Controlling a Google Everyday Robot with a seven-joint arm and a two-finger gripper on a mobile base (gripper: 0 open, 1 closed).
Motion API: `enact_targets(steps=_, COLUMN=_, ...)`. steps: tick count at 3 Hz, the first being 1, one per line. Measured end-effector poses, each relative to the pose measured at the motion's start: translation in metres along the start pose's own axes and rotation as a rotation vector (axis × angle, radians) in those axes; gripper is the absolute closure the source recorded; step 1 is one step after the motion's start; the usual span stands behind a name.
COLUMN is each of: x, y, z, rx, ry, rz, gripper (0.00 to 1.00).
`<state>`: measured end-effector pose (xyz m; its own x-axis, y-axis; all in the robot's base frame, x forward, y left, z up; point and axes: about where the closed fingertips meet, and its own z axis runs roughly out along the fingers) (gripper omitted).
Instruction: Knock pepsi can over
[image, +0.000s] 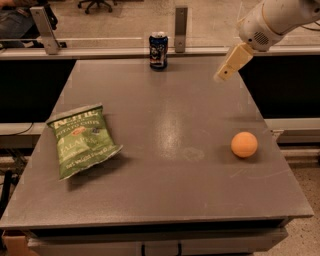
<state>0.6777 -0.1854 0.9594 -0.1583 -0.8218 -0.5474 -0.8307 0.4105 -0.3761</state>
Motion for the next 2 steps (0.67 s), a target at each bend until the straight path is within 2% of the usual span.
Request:
enact_targets(steps=1, x=-0.001, y=0.001, z=0.003, rx=-0.002, ry=-0.006, rz=0.001, gripper=0.00)
enact_targets(steps=2, x=-0.004, y=-0.011, z=0.022, rx=0.014, ry=-0.064, rz=0.050, gripper=0.00)
